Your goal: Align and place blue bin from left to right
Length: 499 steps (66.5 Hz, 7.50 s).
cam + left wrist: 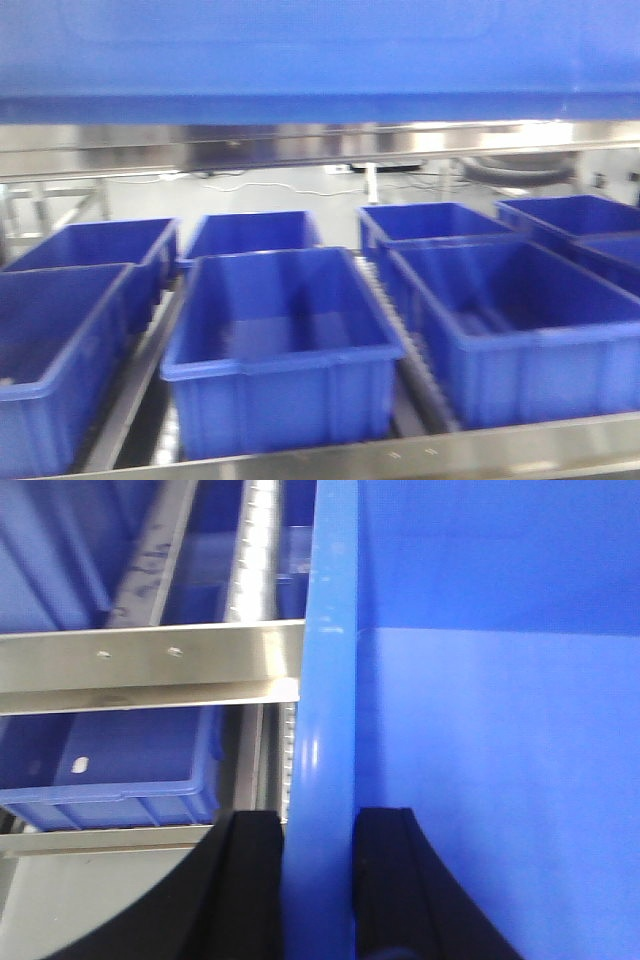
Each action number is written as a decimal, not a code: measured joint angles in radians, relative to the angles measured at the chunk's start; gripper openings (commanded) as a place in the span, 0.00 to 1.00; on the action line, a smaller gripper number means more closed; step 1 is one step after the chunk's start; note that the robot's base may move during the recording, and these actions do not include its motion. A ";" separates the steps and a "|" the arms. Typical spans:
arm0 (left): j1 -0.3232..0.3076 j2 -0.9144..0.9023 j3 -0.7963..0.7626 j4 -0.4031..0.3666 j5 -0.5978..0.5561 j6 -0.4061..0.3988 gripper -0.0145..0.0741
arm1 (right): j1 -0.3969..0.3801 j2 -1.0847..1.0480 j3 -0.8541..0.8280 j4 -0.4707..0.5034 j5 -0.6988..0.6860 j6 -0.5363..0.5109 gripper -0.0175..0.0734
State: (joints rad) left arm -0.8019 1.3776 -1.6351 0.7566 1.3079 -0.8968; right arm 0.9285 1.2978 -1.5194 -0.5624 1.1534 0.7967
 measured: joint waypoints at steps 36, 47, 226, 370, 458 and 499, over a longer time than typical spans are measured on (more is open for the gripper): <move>0.000 0.000 0.000 0.000 0.000 0.000 0.04 | 0.000 0.000 0.000 0.000 0.000 0.000 0.11; 0.000 0.000 0.000 0.000 0.000 0.000 0.04 | 0.000 0.000 0.000 0.000 0.000 0.000 0.11; 0.000 0.000 0.000 0.000 0.000 -0.002 0.04 | 0.000 0.000 0.000 0.000 0.000 0.000 0.11; -0.004 0.002 0.000 0.008 -0.004 -0.002 0.04 | 0.000 -0.002 0.000 -0.004 0.000 0.000 0.11; -0.004 0.003 0.000 0.042 0.002 -0.007 0.04 | -0.003 -0.002 0.000 -0.019 -0.091 0.002 0.11; -0.004 0.003 0.000 0.054 0.004 -0.015 0.04 | -0.006 -0.006 0.002 -0.041 -0.171 0.006 0.11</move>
State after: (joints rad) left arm -0.8055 1.3808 -1.6351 0.8110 1.3118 -0.9120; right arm 0.9228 1.2922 -1.5172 -0.6032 0.9821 0.8022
